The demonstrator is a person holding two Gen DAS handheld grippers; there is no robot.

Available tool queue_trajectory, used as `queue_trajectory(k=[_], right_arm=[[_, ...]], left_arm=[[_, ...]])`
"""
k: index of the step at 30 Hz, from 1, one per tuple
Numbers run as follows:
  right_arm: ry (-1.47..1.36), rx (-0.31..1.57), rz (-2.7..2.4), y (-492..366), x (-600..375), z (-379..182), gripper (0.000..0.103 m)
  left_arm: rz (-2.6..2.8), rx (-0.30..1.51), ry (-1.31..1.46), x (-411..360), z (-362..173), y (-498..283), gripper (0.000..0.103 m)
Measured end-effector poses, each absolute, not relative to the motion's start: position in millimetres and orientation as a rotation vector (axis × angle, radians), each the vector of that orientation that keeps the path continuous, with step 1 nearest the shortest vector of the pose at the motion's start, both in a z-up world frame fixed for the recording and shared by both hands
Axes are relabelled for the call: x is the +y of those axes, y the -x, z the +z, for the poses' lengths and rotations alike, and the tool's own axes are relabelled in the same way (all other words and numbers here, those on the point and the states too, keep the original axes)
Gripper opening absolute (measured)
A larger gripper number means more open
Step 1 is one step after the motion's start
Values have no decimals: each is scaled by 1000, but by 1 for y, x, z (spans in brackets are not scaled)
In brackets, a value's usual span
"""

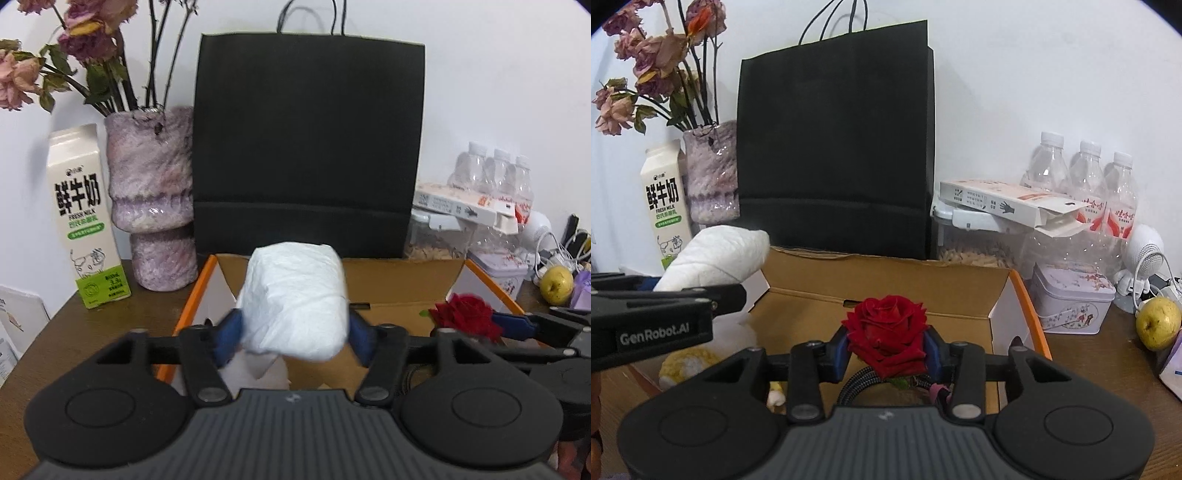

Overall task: Organize objects
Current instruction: 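Open both tools to drop the white cloth and rose into the box, then withdraw both tools from the box back toward the table items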

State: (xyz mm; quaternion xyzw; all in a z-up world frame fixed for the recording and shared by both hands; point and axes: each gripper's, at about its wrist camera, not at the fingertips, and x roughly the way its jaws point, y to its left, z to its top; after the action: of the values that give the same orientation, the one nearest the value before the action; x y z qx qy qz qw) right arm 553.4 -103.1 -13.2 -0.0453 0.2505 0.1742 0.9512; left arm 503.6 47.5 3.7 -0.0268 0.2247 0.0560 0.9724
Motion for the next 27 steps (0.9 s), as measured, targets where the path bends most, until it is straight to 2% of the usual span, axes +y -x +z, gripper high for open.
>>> queue_trajectory(k=[1,2,3,27], right_arm=[[92,509,347,-554,-103,-13,64],[90,504,338,-553,-103,-13,87],[91,498,330,-553,-104,-13,101],[126,458,328,-534,-105,4,103]], left_arm=[[117,444,58,48,5,-503,92],[122,434,61,49,6,-501,103],[130,412,67,49,7,-499,103],[136,389,53,43,22,-480,103]])
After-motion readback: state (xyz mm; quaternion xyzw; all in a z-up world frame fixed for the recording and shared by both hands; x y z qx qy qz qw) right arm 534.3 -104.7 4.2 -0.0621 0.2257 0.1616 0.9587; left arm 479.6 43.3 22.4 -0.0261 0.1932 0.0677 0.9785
